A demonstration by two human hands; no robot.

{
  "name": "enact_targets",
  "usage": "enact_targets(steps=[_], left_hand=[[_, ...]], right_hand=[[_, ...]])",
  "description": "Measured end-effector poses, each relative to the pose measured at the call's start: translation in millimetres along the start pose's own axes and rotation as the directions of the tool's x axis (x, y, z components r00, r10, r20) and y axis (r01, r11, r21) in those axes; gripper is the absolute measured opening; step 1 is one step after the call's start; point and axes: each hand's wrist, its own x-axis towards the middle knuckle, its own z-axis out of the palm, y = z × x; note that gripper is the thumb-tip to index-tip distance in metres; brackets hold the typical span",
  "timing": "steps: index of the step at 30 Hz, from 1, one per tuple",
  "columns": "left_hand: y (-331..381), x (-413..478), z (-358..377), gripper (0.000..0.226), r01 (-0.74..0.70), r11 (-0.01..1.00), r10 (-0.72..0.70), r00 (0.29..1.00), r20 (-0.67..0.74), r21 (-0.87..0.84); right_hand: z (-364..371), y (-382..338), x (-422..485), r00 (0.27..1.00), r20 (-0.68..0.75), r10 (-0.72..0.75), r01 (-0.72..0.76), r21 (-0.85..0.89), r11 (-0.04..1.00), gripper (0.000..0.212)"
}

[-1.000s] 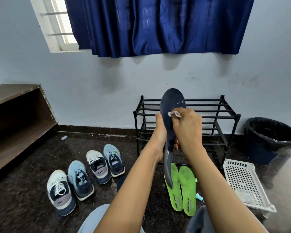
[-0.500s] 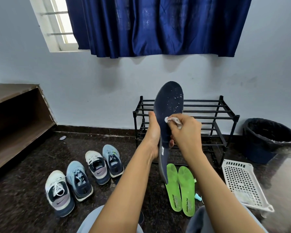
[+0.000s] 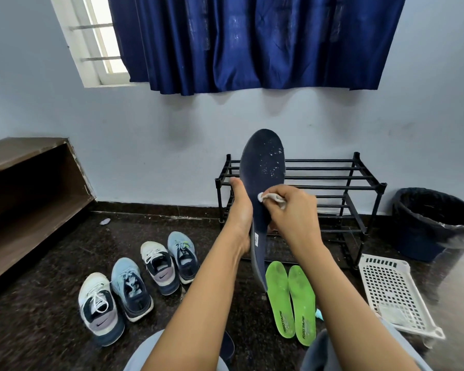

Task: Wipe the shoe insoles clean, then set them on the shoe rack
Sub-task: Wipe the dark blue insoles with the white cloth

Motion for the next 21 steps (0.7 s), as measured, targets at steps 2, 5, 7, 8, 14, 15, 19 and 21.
enact_targets(steps=[2,5,7,8,14,15,19,21], left_hand=[[-1.2,-2.8,3.0,0.084,-0.019,1.000,0.019,1.000,-0.017,0.000],[-4.4,-5.6,10.4,0.080,-0.041,0.999,0.042,0.998,-0.050,0.016],[-4.4,-4.6,11.8,0.076,-0.048,0.998,0.051,0.995,-0.080,0.031],[-3.7,-3.5,11.3,0.075,-0.056,0.998,0.059,0.994,-0.096,0.041],[-3.3,-2.3,8.4,0.080,-0.106,0.993,0.112,0.986,-0.124,0.057],[-3.8,-4.1,9.9,0.081,-0.106,0.993,0.113,0.985,-0.127,0.057],[-7.3,-8.6,16.2,0.078,-0.143,0.988,0.149,0.984,-0.100,0.058],[-9.5,-11.3,20.3,0.077,-0.148,0.987,0.152,0.986,-0.074,0.065]], right_hand=[[2.4,0.3,3.6,0.998,-0.050,-0.025,0.024,-0.024,0.999,0.008],[-0.7,2.4,10.7,0.987,-0.161,-0.028,0.022,-0.035,0.999,0.008],[-3.6,4.4,10.3,0.987,-0.158,-0.015,0.009,-0.039,0.999,0.008],[-3.5,5.0,7.7,0.991,-0.130,-0.016,0.010,-0.043,0.999,0.008],[0.4,5.5,0.8,1.000,-0.029,0.001,-0.002,-0.032,0.999,0.007],[-0.2,5.4,1.7,0.999,-0.054,-0.006,0.004,-0.027,1.000,0.007],[-2.0,3.8,3.0,0.985,-0.170,-0.029,0.018,-0.067,0.998,0.006],[-7.7,4.4,8.1,0.973,-0.231,0.009,-0.024,-0.062,0.998,0.007]])
